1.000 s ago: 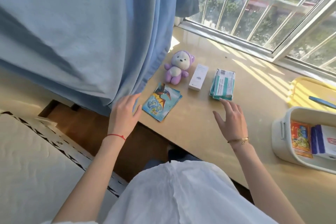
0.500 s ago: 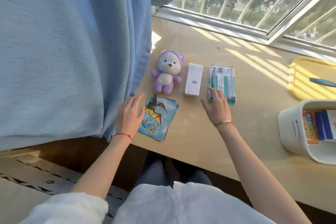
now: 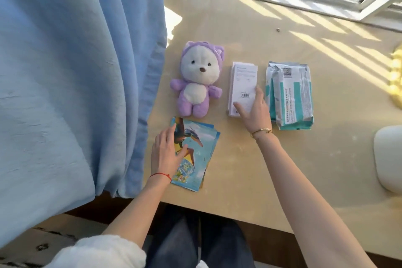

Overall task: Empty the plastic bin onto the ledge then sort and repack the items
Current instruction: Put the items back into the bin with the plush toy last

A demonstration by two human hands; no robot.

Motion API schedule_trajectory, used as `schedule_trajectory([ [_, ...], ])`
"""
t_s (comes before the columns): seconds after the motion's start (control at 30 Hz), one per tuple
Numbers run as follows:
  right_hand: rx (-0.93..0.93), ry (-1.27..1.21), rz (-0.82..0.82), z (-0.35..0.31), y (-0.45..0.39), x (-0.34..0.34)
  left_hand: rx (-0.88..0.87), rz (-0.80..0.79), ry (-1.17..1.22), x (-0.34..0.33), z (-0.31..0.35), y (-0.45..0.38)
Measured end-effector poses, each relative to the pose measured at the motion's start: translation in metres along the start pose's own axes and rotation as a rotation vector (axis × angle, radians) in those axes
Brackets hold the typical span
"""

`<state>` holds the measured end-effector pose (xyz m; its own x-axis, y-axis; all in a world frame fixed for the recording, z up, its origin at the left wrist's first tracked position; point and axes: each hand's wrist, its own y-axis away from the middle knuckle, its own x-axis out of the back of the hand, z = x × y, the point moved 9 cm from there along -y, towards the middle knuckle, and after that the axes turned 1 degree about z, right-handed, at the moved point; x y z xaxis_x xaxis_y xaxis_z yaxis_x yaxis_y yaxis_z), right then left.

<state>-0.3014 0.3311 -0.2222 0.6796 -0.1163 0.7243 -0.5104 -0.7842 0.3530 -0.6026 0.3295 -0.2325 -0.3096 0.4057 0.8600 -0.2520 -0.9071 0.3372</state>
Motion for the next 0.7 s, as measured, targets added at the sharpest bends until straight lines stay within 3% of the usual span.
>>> schedule_trajectory([
  [0.3,0.002,-0.087,0.036,0.007,-0.011,-0.011,0.061,0.067,-0.093,-0.02,-0.01,0.0],
  [0.7,0.028,-0.234,0.025,-0.006,-0.008,-0.02,0.126,-0.019,0.221,-0.021,-0.022,-0.02],
])
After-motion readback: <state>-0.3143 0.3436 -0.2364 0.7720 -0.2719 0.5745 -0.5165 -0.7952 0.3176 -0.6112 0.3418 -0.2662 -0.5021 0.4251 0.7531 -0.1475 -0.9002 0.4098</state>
